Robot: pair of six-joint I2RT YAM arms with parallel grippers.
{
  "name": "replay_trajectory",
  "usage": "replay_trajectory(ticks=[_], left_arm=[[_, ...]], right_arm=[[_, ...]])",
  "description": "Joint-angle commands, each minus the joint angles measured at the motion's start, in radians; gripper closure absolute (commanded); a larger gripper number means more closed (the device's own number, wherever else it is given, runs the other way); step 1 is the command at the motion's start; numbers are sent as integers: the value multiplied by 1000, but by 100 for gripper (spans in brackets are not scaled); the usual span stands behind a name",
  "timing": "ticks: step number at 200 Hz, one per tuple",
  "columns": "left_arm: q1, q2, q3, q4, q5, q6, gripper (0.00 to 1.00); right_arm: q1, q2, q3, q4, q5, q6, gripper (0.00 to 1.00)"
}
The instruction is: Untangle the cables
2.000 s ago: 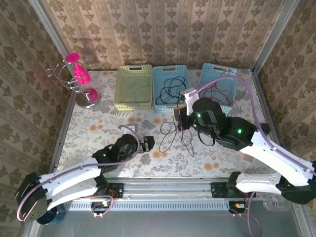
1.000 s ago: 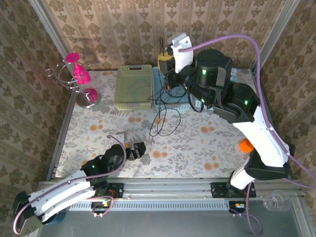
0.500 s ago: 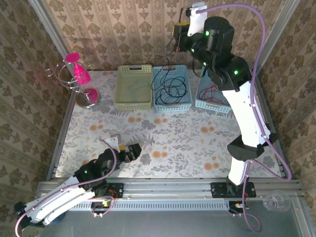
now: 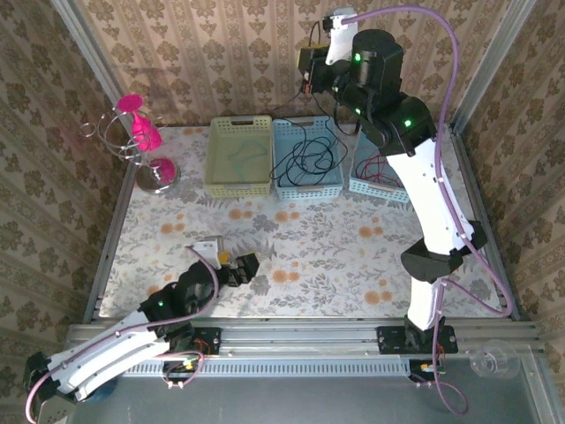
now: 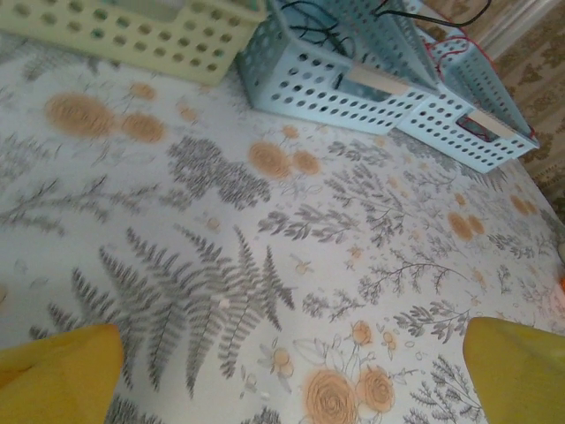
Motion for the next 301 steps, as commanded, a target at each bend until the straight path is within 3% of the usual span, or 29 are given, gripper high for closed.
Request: replay_trajectory(ticks=[1,52,76,96,133,186,201,210,226,234,245,273,301], left_arm=[[-10,86,11,246,29,186,0],[-52,321,202,427,140,386,0],[-77,407,323,426,101,514,0],[-85,434,396,413,6,647,0],[-87,459,376,572,-60,783,0],[-86,520,324,760,71,796,0],[-84,523,325,752,83,805,7],[-82,522,320,755,94,805,18],[-68,523,311,762,115,789,54],[-60,522,307,762,119,772,79],[-49,523,305,753,130,756,100],[-24,528,286,677,149,727,100],[13,574,186,713,137,675,100]], right_arm=[[61,-99,9,-20,8,-21,100],[215,-246,-188,19,136,-37,100],[313,-325,-328,83,198,-38,100],[387,-369,-407,115,225,-45,100],[488,-417,-485,127,231,-54,100],[581,-459,-556,165,235,-57,100],[587,-475,-579,172,244,-61,100],[588,-481,-603,184,253,-61,100],[588,-532,-643,210,260,-59,100],[588,-546,-659,221,268,-61,100],[587,-562,-674,231,298,-81,100],[560,-628,-714,298,418,-181,100],[406,-712,-723,308,370,-144,100]])
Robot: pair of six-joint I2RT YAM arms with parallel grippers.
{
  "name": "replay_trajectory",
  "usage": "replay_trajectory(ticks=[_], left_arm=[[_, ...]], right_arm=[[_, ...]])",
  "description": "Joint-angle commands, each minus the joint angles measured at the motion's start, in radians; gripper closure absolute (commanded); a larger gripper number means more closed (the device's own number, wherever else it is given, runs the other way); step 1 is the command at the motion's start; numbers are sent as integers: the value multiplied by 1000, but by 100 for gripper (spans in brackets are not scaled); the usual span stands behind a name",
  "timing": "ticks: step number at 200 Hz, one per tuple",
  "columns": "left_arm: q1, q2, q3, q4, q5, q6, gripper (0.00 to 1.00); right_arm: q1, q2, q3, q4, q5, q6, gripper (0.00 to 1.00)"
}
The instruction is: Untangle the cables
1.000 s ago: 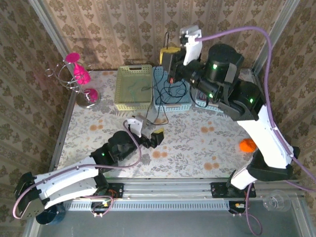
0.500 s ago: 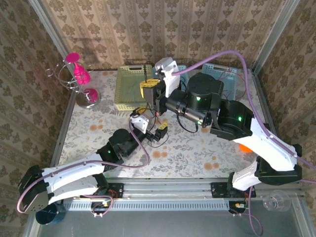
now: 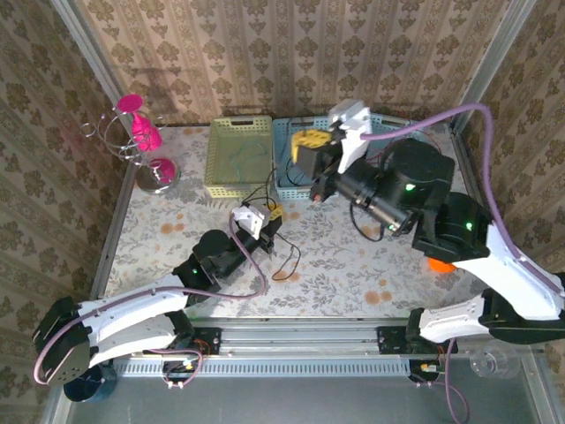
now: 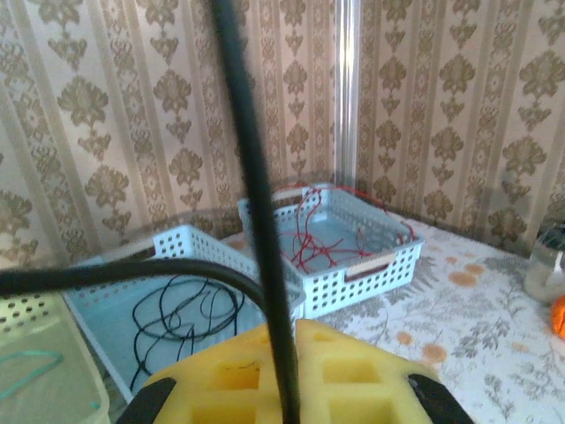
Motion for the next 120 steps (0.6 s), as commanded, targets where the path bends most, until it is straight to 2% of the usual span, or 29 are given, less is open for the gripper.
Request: replay_trajectory(ticks=[1,31,37,41,45,47,50,64,88,120], left_arm=[[32,42,-91,4,5,-75,100],[58,75,-168,50,-9,-123,100],[65,78,-172,46,-5,-128,93],[69,81,-175,43,-3,-132,81],[70,82,-177,39,-2,-135,59],[72,82,-177,35,-1,-138,45],[75,84,-177,30,-3,-141,32],[78,79,-172,-19,-28,-160,1],[91,35,-161,-144,-61,-164,0],[111,-149,-133,-363,-52,-129,0]], right_arm=[[-108,-91,14,90,41,-8,100],[-256,-141,-18,67,-11,58,100],[-274,-145,-27,58,-24,71,100],[-288,-147,-34,55,-37,80,100],[-298,-147,-39,53,-48,88,100],[-304,-149,-43,53,-52,91,100],[-310,-149,-46,53,-56,95,100],[-334,-149,-66,56,-71,108,100],[-382,-133,-80,53,-110,148,100],[-445,-84,-89,58,-145,178,100]])
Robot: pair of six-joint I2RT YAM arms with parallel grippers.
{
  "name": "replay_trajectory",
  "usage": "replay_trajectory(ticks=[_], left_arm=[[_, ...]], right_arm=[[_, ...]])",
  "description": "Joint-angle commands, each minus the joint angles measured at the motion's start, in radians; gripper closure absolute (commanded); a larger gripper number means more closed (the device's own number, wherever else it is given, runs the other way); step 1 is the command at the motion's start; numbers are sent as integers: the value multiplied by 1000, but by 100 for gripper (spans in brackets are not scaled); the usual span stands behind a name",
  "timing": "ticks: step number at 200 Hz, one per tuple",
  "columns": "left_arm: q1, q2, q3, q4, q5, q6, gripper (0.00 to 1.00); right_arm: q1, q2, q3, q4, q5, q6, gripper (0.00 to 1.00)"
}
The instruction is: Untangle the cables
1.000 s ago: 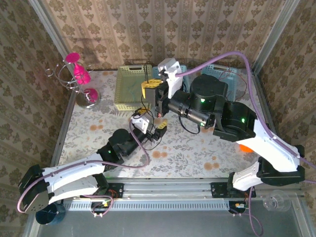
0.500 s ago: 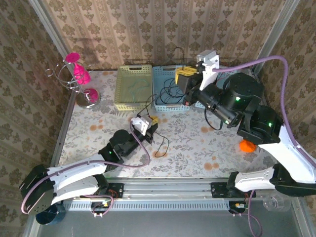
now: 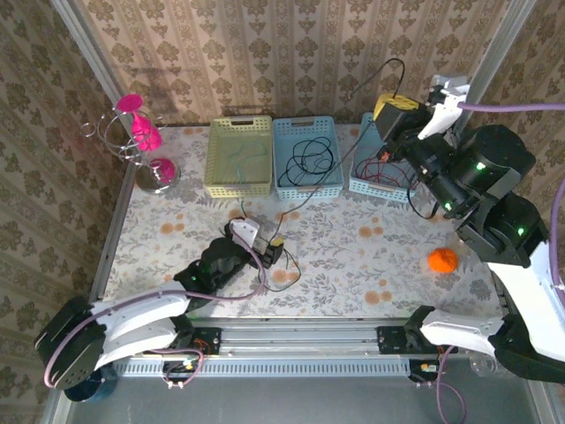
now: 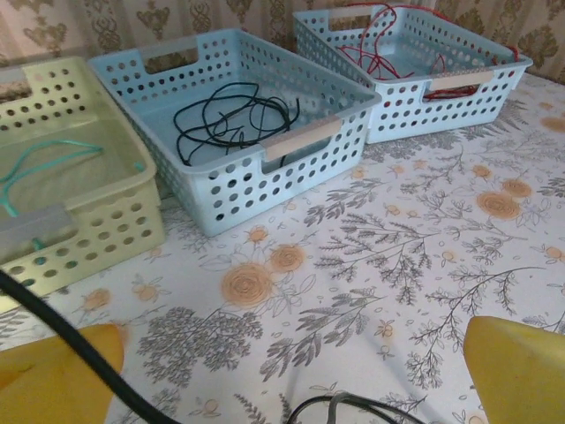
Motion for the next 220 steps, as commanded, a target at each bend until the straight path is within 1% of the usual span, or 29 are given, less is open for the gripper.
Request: replay_trajectory(ticks=[1,21,35,43,50,71,80,92,100,118,132,152,162,183,220], left_arm=[[21,-127,35,-183,-20,-1,0],[55,-247,19,-254,-29,18,0],[84,-278,6,-303,-134,-1,0],[103,-273,-5,-314,-203,-41,0],[130,-259,-6,-334,-227,-89,0],[198,-215,-24,-359,-196,-200,0],[209,-203,-35,-354,-197,-229,0],[213,-204,-58,-333,-190,-237,0],[212,-212,-76,-317,-176,-238,0],[213,-255,-145,-227,-72,-213,0],[213,-299,-184,-188,-53,-233,0],[212,-375,-184,-240,-58,-253,0],[213,-414,-180,-267,-49,-256,0],[213,-499,-174,-340,-38,-267,0],[212,-609,-177,-399,-31,-316,0]], right_arm=[[-45,59,-5,46,-39,48,100],[-95,100,2,89,-51,74,100],[-125,130,16,127,-33,87,100],[-151,142,15,165,-40,115,100],[-176,153,19,193,-43,145,100],[-245,171,22,278,-23,223,100],[-265,177,32,298,3,222,100],[-291,194,63,278,26,212,100],[-320,205,76,260,12,223,100],[-368,232,88,226,-32,254,100],[-379,266,88,203,-74,271,100],[-381,328,84,195,-125,275,100],[-381,346,93,191,-127,266,100],[-391,377,145,172,-123,252,100],[-405,447,255,143,-149,253,100]])
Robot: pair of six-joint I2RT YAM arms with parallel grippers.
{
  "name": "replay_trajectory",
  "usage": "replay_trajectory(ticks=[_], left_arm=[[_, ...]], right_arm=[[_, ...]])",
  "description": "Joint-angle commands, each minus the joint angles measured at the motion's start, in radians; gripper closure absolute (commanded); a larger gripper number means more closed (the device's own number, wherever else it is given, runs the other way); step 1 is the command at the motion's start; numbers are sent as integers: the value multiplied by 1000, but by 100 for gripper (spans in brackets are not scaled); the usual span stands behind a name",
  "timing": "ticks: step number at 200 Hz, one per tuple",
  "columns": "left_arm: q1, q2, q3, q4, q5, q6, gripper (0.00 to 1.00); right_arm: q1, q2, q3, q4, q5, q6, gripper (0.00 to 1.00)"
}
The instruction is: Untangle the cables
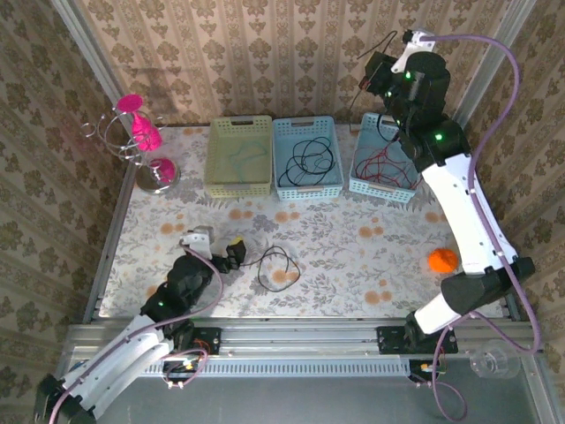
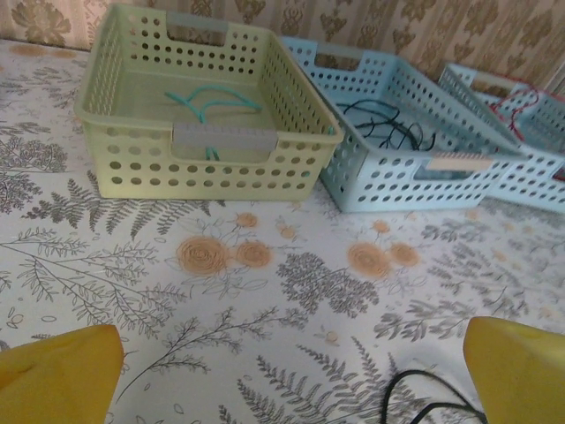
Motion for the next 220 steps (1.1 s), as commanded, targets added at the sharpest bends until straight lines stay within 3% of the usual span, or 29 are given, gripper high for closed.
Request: replay_trajectory(ticks=[1,73,134,153,220], left_arm=[[3,-55,10,-65,18,-53,0],[4,-126,46,-133,6,-113,0],[4,-125,45,-123,17,-127,0],[3,-127,41,-116,16,-135,0],[4,-173,60,-174,34,-138,0]], right_arm=[[-9,4,102,8,-33,8,100],[-7,119,197,70,-120,47,100],[3,304,395,-8,-199,77,100],[30,367,382,-36,-224,57,100],[53,585,307,-164,-118,-94,100]])
